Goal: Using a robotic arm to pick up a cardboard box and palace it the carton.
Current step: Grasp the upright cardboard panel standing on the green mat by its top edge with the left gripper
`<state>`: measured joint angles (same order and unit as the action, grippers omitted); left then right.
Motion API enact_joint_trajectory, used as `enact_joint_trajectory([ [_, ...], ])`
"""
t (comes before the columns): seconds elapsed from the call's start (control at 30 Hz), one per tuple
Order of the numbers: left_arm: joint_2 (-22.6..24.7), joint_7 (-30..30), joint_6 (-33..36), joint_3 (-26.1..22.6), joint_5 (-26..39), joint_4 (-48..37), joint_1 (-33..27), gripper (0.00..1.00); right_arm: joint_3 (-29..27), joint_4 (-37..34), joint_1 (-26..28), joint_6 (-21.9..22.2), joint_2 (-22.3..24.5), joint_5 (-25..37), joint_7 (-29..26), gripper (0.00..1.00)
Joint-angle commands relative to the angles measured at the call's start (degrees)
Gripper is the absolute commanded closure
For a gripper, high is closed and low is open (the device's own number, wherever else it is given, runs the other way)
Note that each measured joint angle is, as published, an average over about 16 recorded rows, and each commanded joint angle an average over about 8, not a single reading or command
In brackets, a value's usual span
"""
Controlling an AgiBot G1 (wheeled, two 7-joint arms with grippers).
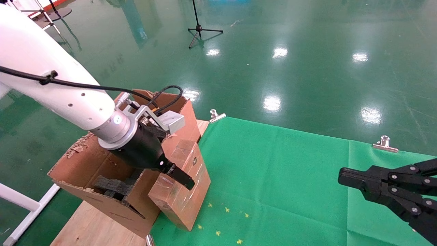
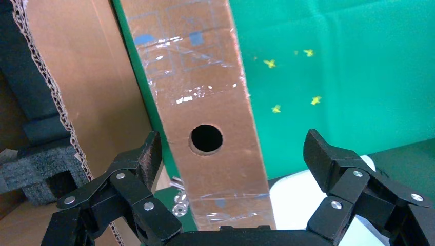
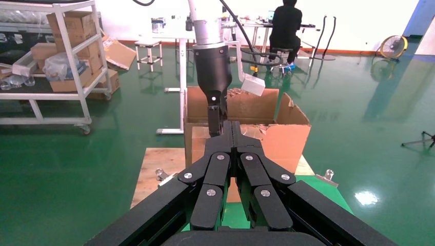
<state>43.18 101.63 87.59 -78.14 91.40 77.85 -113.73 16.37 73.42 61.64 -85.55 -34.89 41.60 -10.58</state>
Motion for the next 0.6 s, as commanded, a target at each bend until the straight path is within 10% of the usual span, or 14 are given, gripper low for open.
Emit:
enact_joint_trajectory([
  [0.03, 0.13, -0.01, -0.18, -0.67, 0.16, 0.02, 0.07, 0.00, 0.01, 0.00, 0.00, 0.00, 0.00, 0.00, 0.00, 0.75],
  [0.13, 0.23, -0.66, -0.52, -1.24, 0.48, 0.06, -0.09, 0.02, 0.01, -0.01, 0.00, 0.01, 0.01, -0.01, 0.01, 0.38],
  [0.23, 0.30, -1.03, -0.69, -1.55, 0.69, 0.07, -0.24, 0.39, 0.01, -0.01, -0.01, 0.02, 0.01, -0.02, 0.01, 0.02],
  [0.4, 0.30, -0.94, -0.73, -1.48, 0.73, 0.07, -0.28, 1.00, 0.01, -0.01, -0.01, 0.02, 0.01, -0.02, 0.01, 0.00],
  [0.6, 0.26, -0.72, -0.62, -1.23, 0.59, 0.06, -0.18, 1.00, 0.01, -0.01, -0.01, 0.02, 0.01, -0.02, 0.01, 0.00],
])
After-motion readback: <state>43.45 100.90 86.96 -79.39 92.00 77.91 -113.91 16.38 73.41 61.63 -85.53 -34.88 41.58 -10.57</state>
